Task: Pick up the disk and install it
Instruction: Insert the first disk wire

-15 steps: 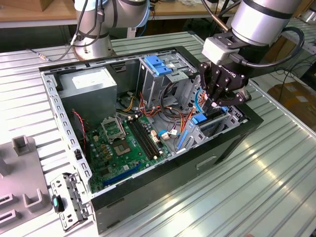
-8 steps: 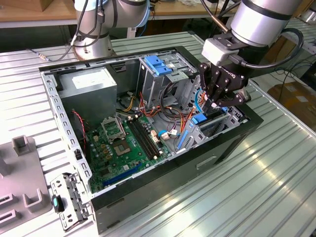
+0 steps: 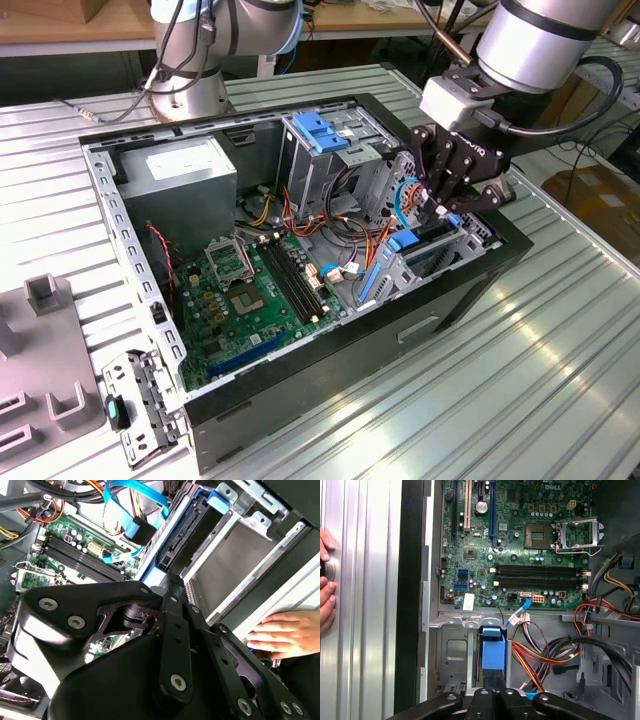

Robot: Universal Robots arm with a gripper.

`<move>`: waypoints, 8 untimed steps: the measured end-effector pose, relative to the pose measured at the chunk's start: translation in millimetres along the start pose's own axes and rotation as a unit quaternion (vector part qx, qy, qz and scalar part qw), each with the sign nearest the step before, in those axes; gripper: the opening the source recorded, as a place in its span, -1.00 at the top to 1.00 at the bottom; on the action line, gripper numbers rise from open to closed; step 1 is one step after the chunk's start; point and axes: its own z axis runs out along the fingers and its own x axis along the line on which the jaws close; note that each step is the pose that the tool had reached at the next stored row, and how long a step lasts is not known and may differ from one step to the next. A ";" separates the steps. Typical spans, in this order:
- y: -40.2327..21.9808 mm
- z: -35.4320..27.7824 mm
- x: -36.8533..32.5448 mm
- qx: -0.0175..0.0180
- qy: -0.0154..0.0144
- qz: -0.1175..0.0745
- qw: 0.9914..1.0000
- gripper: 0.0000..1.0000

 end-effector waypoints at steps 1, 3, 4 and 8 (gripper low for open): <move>-1.2 0.0 0.0 0.000 0.000 0.000 1.000 0.79; -2.7 0.0 0.1 0.000 0.000 -0.006 1.000 0.79; -2.8 0.0 0.1 0.000 0.000 -0.013 1.000 0.79; -2.9 0.0 0.2 0.000 0.000 -0.034 0.999 0.79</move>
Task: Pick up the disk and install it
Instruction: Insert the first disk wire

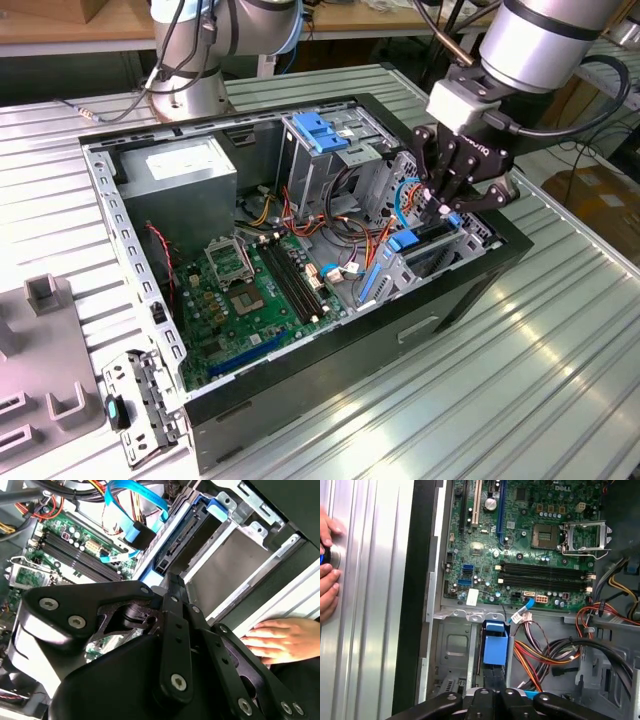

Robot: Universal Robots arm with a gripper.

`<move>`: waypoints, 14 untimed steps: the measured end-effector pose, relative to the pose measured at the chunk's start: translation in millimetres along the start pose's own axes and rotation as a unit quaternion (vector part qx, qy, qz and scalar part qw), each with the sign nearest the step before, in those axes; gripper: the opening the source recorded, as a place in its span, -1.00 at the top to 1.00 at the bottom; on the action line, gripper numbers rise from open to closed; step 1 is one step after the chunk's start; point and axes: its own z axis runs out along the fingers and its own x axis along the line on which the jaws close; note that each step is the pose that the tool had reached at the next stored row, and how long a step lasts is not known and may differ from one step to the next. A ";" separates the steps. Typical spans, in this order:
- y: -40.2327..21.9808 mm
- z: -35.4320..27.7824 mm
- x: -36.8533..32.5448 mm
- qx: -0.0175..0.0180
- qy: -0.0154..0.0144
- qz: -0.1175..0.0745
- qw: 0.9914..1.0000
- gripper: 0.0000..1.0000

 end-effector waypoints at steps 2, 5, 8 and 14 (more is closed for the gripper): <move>-0.9 -0.3 0.1 -0.001 0.000 -0.006 1.000 0.79; -4.9 -0.6 0.5 -0.003 -0.002 -0.013 1.000 0.79; -18.1 -0.7 1.7 -0.005 -0.002 -0.013 1.000 0.79; -36.2 -0.7 2.7 -0.005 -0.002 -0.013 1.000 0.79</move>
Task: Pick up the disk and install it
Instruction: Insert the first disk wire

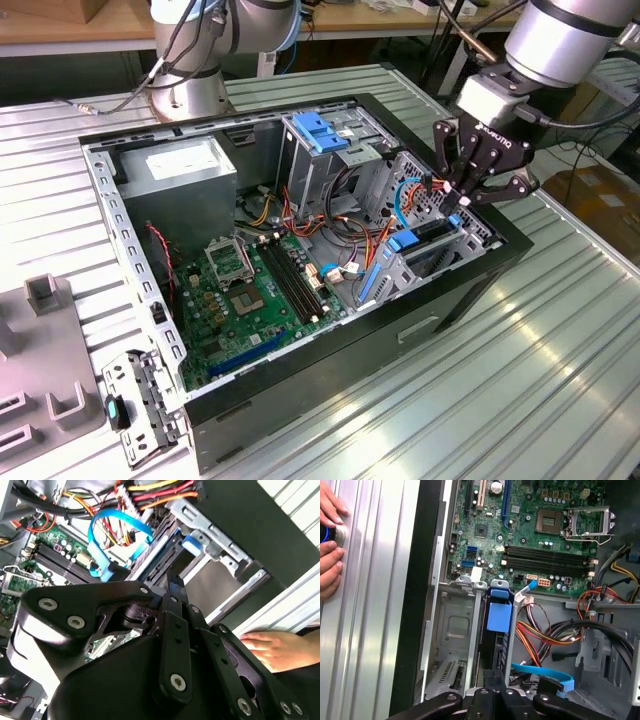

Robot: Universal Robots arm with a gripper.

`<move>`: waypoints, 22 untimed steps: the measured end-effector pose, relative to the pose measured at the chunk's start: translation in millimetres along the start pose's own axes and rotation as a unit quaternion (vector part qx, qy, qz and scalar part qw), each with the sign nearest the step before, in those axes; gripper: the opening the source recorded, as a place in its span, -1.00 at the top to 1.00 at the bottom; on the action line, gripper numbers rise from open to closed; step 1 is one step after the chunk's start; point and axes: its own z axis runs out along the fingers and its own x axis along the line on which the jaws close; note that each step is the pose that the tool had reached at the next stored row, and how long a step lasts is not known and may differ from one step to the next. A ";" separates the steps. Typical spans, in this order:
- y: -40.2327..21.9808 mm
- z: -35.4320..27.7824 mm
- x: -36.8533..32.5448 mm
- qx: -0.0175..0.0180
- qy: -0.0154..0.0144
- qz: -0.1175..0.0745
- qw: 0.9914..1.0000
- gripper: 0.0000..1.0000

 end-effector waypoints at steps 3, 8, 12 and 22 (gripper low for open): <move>-9.7 -0.1 0.7 0.000 0.000 0.000 1.000 0.79; -14.6 -1.5 1.2 -0.003 -0.002 -0.026 1.000 0.79; -14.6 -4.9 1.0 -0.005 -0.002 -0.048 0.999 0.79; -15.9 -9.9 -0.3 -0.011 -0.003 -0.071 0.997 0.79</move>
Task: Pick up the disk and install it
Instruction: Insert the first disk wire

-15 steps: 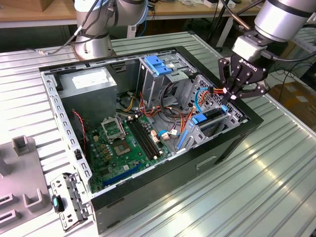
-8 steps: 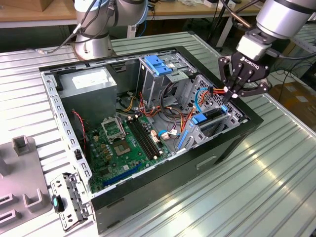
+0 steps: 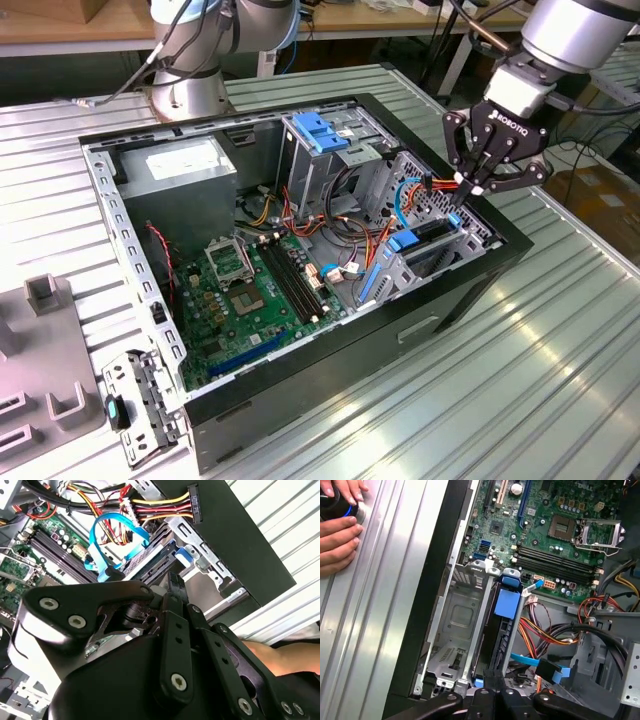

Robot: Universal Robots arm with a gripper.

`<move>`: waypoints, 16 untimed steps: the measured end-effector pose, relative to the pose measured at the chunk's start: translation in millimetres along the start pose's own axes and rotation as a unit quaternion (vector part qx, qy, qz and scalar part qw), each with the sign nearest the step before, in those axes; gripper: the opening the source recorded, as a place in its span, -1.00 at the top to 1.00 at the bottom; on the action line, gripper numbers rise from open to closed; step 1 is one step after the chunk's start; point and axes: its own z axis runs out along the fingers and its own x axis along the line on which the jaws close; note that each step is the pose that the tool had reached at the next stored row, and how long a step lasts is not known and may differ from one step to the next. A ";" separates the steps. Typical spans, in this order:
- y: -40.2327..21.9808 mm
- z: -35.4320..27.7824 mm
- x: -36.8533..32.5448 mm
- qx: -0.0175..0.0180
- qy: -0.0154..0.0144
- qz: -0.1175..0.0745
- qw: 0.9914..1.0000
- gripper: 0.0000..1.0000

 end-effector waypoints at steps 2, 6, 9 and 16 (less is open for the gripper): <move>-0.1 0.7 -0.1 0.000 0.000 -0.003 1.000 0.79; -2.6 2.1 -0.3 0.001 0.001 -0.008 1.000 0.77; -6.3 2.1 -0.3 0.001 0.001 -0.010 1.000 0.52; -9.6 -1.6 -0.4 0.001 0.001 -0.015 1.000 0.52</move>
